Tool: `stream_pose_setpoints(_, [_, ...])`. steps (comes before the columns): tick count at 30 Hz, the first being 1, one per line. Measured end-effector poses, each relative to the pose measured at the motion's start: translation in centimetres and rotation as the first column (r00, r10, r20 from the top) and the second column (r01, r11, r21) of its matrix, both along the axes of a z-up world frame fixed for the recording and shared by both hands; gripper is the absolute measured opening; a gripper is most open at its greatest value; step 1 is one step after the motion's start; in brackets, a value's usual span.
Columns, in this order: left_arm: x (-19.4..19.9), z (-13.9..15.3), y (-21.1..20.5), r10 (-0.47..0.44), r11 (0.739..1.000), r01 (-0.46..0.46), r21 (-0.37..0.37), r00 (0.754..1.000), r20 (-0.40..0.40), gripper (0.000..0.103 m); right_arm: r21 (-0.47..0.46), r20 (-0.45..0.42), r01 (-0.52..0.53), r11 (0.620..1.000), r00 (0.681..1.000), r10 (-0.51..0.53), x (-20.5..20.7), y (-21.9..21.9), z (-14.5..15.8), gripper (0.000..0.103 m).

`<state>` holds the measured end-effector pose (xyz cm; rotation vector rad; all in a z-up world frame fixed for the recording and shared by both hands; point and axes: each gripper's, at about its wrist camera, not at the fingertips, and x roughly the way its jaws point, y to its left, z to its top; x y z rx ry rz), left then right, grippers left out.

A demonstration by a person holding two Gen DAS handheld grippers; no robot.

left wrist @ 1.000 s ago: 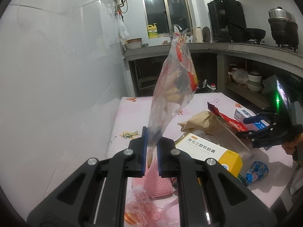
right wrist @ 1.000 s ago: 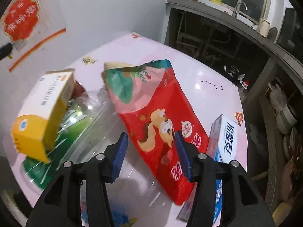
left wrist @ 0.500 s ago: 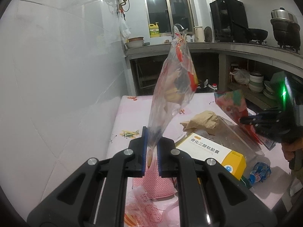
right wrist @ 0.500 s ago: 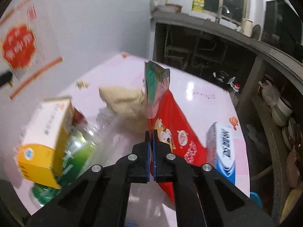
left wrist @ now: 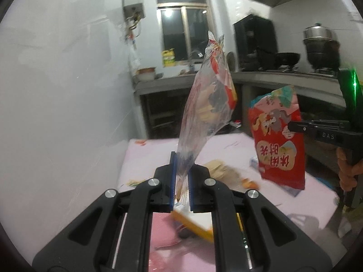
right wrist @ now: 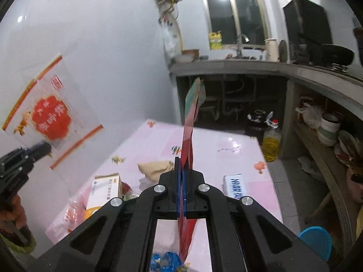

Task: Collect trash
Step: 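Carry both bags to the blue wastebasket and open both grippers over it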

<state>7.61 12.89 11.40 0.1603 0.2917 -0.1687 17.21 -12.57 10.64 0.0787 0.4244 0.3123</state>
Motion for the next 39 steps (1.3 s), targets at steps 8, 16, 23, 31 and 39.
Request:
stream_pose_setpoints(8, [-0.1,1.4,-6.9,-0.201,0.979,0.201,-0.020,0.979,-0.018,0.008,0.122,0.069,0.124,0.985,0.989,-0.133,-6.0,-7.9,1.6,0.001])
stream_pose_setpoints(16, [2.1,0.8,-18.3,-0.481,0.876,0.467,-0.118,0.862,-0.163,0.008,0.139,0.088,0.365,0.921,0.921,-0.378,-12.6,-17.0,1.1,0.001])
stream_pose_setpoints(23, [7.6,-3.0,-32.4,-0.610,0.784,0.588,-0.196,0.673,-0.419,0.008,0.108,-0.017,0.607,0.787,0.793,-0.609,-15.6,-25.4,-3.4,0.001])
stream_pose_setpoints(31, [13.7,-12.7,-46.0,-0.537,0.778,0.604,-0.174,0.494,-0.684,0.007,0.124,-0.279,0.702,0.701,0.703,-0.655,-12.4,-34.2,-13.5,0.001])
stream_pose_setpoints(39, [18.6,-22.4,-54.8,-0.399,0.804,0.581,-0.126,0.371,-0.839,0.007,0.084,-0.443,0.754,0.652,0.614,-0.653,-6.8,-39.3,-22.7,0.001])
